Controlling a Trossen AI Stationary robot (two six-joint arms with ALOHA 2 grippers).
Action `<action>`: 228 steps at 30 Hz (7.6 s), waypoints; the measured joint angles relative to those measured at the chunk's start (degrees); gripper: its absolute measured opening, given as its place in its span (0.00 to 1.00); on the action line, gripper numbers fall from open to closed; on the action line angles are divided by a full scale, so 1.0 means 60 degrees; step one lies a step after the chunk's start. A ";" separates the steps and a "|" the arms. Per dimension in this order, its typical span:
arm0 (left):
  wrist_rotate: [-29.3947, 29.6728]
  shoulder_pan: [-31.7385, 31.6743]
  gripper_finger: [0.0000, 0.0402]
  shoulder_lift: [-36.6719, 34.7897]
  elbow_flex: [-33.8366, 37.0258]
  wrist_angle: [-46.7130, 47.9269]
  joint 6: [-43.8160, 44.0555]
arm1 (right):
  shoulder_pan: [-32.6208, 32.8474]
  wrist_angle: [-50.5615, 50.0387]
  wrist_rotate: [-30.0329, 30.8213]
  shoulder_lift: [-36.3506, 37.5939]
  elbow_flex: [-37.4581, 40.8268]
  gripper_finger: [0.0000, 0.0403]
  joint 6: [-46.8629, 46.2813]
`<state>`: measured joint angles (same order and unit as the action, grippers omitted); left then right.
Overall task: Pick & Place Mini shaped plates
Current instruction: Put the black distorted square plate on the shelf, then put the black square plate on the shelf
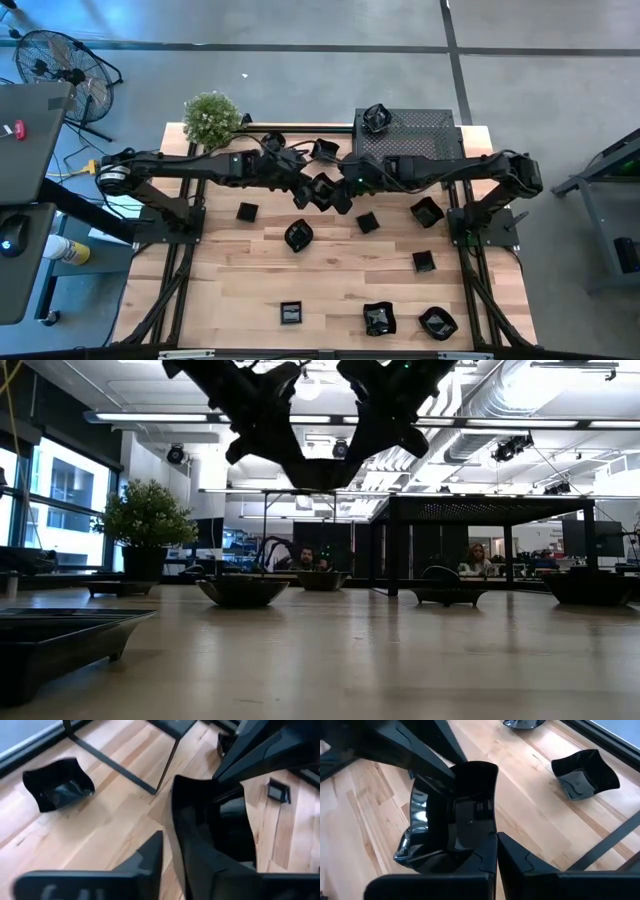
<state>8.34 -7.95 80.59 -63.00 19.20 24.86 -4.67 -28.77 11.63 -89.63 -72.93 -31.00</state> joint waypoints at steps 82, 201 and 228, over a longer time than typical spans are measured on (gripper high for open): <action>-0.2226 -0.0987 0.01 -0.2709 0.2599 -0.3092 -0.1539 | -0.9320 -0.5702 -0.3300 0.2947 -0.1154 0.01 0.6773; -0.1461 -0.0991 0.00 -0.2702 0.6388 -0.8174 -0.0699 | -0.6466 -0.1079 -0.1995 0.6367 0.4954 0.02 -0.3231; -0.1450 -0.0991 0.00 -0.2694 0.6386 -0.8174 -0.0674 | -0.6604 -0.0268 -0.1809 0.5406 0.4930 0.12 -0.2846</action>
<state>-0.36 -13.89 64.42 -24.69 -29.85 20.82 -44.29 -30.38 0.78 -57.20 -43.35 -48.08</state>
